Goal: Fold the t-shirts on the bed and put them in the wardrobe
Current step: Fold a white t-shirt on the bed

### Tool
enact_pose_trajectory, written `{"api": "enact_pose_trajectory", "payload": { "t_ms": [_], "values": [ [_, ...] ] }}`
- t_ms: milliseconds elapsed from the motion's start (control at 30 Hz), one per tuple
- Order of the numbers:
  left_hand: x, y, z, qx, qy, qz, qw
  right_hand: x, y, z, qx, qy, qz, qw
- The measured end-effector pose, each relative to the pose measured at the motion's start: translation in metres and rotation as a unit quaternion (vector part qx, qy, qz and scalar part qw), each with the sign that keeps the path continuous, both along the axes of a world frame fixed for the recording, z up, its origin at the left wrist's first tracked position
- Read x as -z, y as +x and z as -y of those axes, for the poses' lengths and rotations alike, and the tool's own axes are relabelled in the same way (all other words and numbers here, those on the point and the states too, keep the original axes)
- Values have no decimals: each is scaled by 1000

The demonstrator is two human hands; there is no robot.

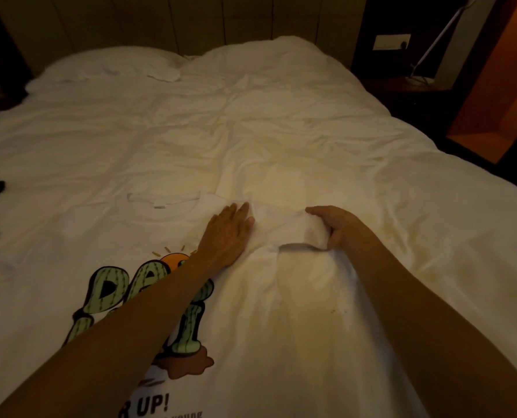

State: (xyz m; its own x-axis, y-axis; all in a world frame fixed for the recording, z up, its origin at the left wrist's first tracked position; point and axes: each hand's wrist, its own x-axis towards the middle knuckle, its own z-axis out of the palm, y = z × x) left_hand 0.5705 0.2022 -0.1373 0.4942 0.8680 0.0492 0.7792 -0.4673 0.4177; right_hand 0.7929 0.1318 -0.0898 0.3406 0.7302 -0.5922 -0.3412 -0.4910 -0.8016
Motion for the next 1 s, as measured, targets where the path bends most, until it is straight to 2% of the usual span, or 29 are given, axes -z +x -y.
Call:
{"api": "enact_pose_trajectory", "payload": {
  "t_ms": [67, 133, 167, 200, 267, 333, 400, 700, 867, 933, 1000],
  "values": [
    [-1, 1, -3, -8, -4, 17, 1000, -2, 4, -7, 42, 104, 27, 993],
    [-4, 3, -7, -19, -3, 31, 999, -1, 12, -9, 63, 248, 72, 964],
    [-6, 5, -8, -24, -2, 32, 999, 2, 15, -8, 69, 277, 93, 954],
    [-7, 7, -9, -28, -3, 26, 999, 8, 18, -7, 82, 273, 113, 952],
    [-6, 9, -10, -32, -10, -6, 999, 22, 22, -4, 109, 195, 123, 967],
    [-1, 9, -10, -27, -13, -46, 998, 35, 23, -3, 109, 93, 93, 985],
    [6, 9, -10, -21, -8, -66, 998, 38, 25, -5, 96, 54, 82, 990],
    [7, 7, -7, 11, 56, -34, 998, 12, 24, -31, 39, 81, 135, 987],
    [1, 13, -12, -14, 34, -3, 999, -1, 31, -25, 127, 249, 189, 941],
    [3, 14, -14, -25, 27, -28, 999, 12, 34, -23, 144, 228, 199, 942],
    [6, 16, -14, -30, 15, -73, 997, 28, 34, -22, 148, 157, 216, 952]
  ]
}}
